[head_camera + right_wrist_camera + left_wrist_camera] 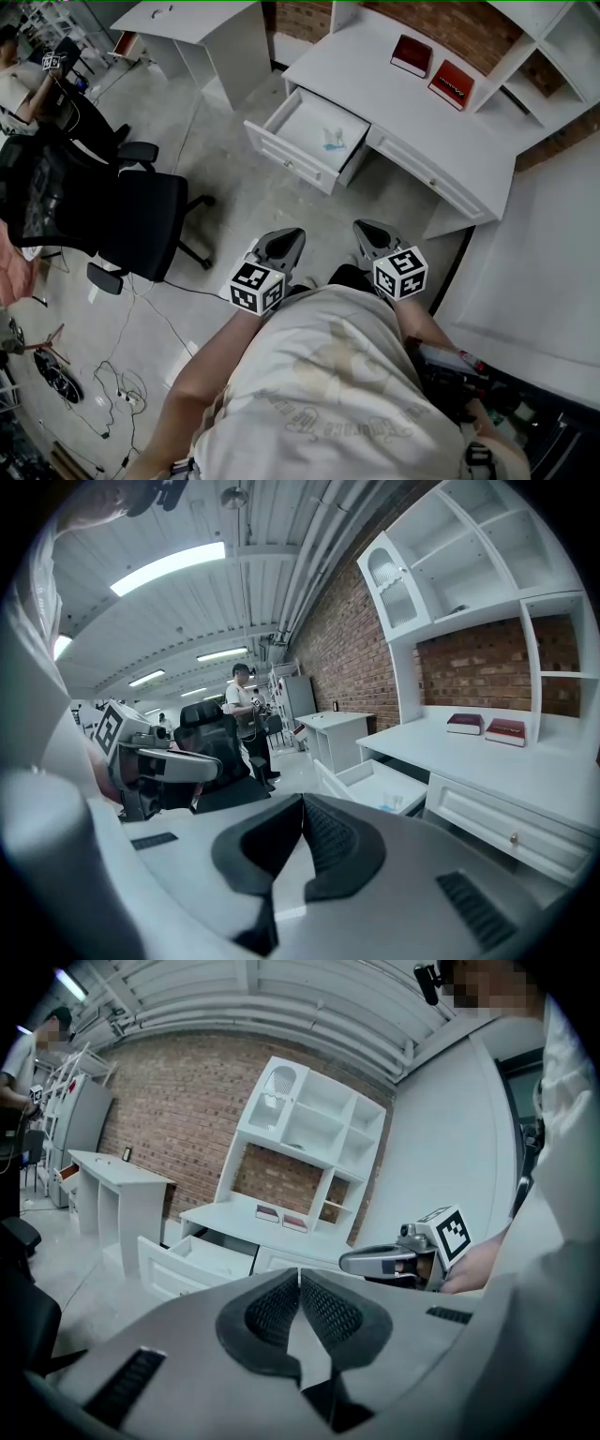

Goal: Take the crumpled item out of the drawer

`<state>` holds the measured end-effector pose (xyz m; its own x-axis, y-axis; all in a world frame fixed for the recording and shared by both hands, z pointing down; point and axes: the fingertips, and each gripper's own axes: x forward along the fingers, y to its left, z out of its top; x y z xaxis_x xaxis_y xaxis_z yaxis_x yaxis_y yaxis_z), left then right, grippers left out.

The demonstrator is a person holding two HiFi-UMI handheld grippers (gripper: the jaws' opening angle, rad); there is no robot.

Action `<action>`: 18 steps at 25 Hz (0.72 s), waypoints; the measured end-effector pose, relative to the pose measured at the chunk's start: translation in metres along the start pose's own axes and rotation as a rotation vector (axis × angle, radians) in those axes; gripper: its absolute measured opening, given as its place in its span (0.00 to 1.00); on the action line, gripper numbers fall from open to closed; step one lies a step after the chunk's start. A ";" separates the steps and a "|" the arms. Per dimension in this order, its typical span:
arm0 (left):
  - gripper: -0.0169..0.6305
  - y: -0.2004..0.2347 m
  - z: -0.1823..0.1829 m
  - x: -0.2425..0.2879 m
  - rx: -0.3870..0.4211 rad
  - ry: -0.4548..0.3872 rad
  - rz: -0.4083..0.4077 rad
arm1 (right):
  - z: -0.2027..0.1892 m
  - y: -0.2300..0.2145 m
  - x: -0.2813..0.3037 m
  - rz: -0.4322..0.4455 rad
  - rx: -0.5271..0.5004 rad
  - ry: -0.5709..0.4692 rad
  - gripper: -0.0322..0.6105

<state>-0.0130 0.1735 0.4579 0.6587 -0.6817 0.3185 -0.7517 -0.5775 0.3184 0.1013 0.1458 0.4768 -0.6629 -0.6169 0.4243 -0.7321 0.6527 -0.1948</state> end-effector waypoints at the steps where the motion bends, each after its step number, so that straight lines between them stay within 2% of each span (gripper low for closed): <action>1: 0.07 0.002 0.000 -0.002 -0.001 -0.003 0.007 | 0.001 0.002 0.003 0.009 -0.003 0.003 0.09; 12: 0.07 0.037 0.003 -0.036 -0.038 -0.045 0.135 | 0.014 0.023 0.047 0.115 -0.042 0.031 0.09; 18: 0.07 0.073 0.010 -0.053 -0.090 -0.087 0.237 | 0.023 0.032 0.073 0.171 -0.061 0.047 0.09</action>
<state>-0.1032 0.1630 0.4559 0.4565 -0.8314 0.3169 -0.8760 -0.3577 0.3235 0.0261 0.1111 0.4816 -0.7675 -0.4747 0.4310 -0.5980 0.7724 -0.2141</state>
